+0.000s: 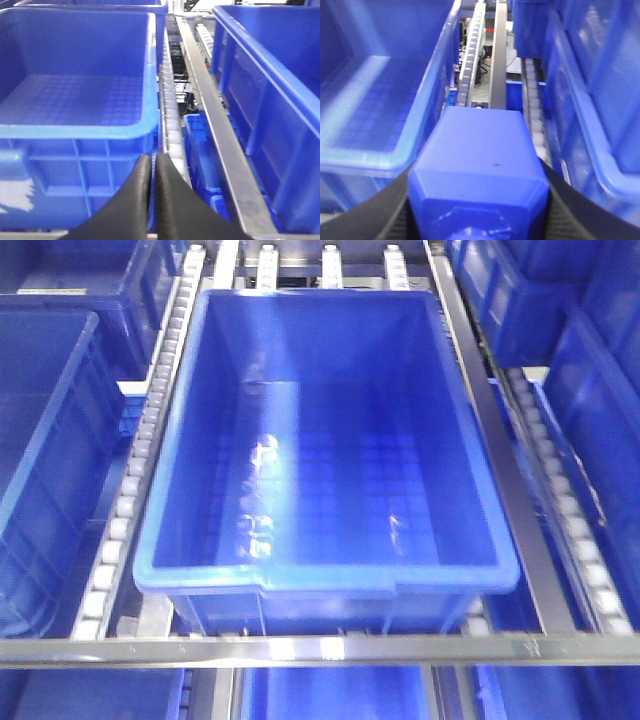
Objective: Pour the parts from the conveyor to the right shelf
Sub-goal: 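Stop in front of the empty blue bin on the shelf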
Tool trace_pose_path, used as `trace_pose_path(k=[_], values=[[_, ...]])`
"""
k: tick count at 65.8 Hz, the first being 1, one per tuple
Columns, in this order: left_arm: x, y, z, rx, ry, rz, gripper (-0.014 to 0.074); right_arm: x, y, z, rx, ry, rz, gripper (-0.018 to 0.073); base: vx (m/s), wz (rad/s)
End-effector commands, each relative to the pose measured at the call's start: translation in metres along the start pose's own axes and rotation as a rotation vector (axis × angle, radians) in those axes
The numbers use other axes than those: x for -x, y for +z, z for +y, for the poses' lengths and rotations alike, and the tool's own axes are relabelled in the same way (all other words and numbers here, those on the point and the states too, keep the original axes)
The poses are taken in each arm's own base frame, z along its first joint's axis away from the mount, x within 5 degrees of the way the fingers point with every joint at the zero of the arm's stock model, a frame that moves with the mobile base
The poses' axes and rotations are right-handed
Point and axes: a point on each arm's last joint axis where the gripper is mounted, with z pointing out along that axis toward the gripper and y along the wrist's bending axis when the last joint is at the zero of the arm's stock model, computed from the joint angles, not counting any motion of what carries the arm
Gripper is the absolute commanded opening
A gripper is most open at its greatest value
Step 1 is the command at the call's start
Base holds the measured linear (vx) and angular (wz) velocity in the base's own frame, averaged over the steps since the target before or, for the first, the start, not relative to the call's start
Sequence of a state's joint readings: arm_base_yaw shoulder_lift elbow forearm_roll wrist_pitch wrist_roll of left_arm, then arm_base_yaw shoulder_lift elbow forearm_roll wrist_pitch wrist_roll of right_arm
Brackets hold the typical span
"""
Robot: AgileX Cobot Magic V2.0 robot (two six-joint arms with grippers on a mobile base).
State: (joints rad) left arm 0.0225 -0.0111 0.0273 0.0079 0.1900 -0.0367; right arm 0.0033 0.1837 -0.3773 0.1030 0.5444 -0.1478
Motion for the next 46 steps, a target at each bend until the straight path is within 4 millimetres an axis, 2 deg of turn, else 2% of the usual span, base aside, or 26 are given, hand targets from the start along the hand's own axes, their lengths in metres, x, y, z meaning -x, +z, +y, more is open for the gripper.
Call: trace_pose_path(k=[1, 46], values=[[0.0134, -0.0029, -0.0004, -0.003, -0.017, -0.103, -0.0006, 0.0146, -0.0006, -0.0019, -0.018, -0.002, -0.082, -0.0005, 0.14, 0.12], [0.0134, -0.0029, -0.0004, -0.003, -0.017, -0.103, -0.0006, 0.0146, -0.0006, -0.0018, -0.018, -0.001, -0.082, -0.0005, 0.09, 0.03]])
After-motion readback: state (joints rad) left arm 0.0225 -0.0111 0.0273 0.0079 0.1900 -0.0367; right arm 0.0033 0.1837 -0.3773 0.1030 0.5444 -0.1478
